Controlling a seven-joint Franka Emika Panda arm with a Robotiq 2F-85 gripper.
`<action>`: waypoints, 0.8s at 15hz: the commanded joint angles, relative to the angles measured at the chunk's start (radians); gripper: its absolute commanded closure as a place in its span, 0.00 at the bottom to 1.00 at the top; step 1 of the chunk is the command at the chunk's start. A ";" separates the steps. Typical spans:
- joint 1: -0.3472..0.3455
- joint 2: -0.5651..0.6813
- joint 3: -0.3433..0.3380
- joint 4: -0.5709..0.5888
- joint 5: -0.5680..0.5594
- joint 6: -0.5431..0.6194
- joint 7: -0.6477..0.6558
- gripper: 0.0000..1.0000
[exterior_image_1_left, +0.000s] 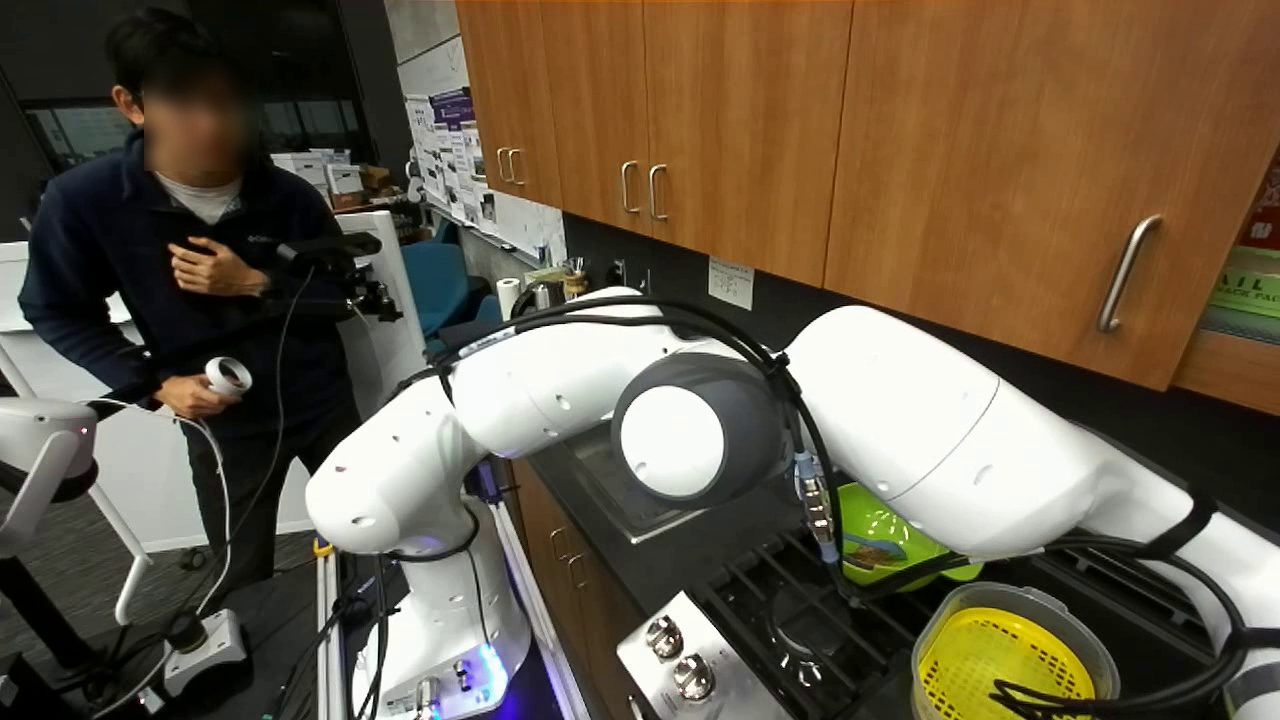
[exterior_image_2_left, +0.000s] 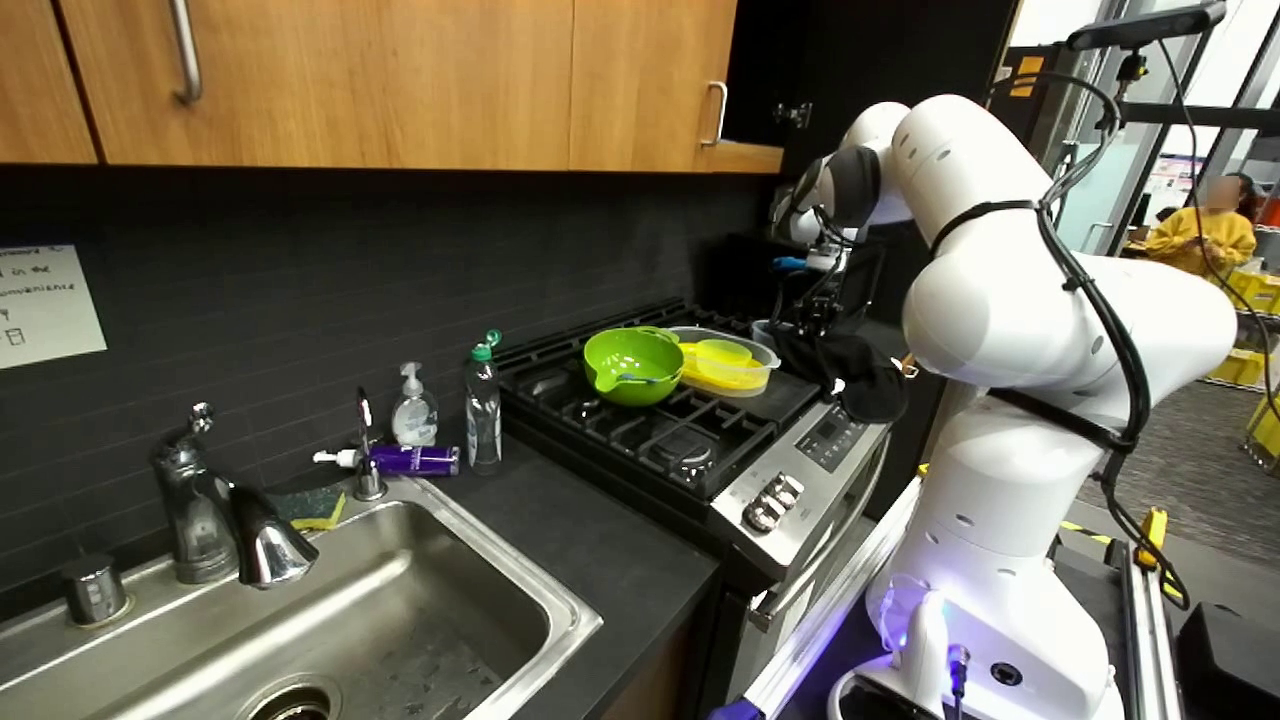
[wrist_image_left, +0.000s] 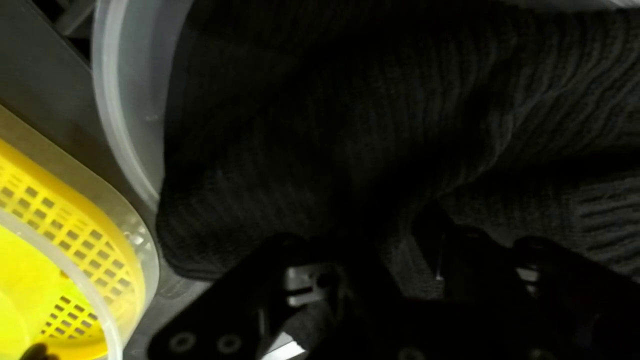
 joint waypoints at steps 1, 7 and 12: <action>-0.011 0.014 0.000 0.040 0.009 -0.024 0.003 0.94; 0.001 -0.052 -0.075 -0.047 0.070 0.025 0.001 0.99; 0.029 -0.123 -0.180 -0.155 0.159 0.093 0.001 0.99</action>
